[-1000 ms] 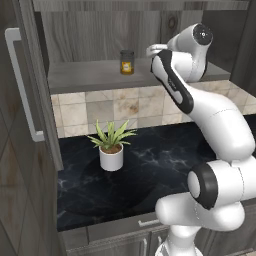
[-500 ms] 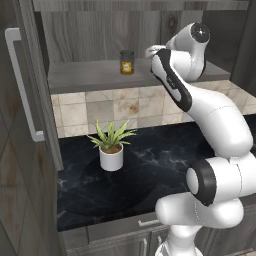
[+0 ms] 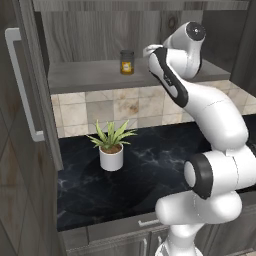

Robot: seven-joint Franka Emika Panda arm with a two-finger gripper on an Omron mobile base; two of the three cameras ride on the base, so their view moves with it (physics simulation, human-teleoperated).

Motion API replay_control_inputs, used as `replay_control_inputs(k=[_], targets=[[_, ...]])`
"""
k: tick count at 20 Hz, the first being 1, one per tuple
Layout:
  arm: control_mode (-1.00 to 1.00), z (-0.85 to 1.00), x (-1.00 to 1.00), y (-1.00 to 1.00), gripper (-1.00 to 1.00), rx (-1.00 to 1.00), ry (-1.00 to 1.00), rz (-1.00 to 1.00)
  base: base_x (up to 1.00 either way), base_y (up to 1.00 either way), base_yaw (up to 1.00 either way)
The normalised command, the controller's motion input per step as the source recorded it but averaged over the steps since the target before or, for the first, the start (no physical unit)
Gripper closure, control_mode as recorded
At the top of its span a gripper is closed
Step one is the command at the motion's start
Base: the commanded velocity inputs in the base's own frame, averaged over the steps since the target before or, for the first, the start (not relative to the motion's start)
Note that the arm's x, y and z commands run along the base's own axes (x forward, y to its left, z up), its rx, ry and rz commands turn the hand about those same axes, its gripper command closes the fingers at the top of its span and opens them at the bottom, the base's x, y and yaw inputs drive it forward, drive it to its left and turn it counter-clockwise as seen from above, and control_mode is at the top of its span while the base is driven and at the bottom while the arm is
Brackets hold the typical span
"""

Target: Collect the turmeric, ketchup, and shaker from the cabinet and place them next to the stove.

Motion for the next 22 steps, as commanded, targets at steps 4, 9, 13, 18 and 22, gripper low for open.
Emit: replay_control_inputs(k=[4,9,13,18,22], targets=[[-1.0,-0.03,0.17,0.15,-1.0,-0.02,0.01,0.0,0.0,0.0,0.0],[-1.0,-0.01,0.04,0.02,-1.0,0.0,0.0,0.0,0.0,0.0,0.0],[-1.0,-0.02,0.0,0.0,-1.0,0.0,0.0,0.0,0.0,0.0,0.0],[-1.0,-0.04,0.02,0.0,-1.0,0.0,0.0,0.0,0.0,0.0,0.0],[-1.0,-0.07,0.09,0.0,-1.0,0.0,0.0,0.0,0.0,0.0,0.0]])
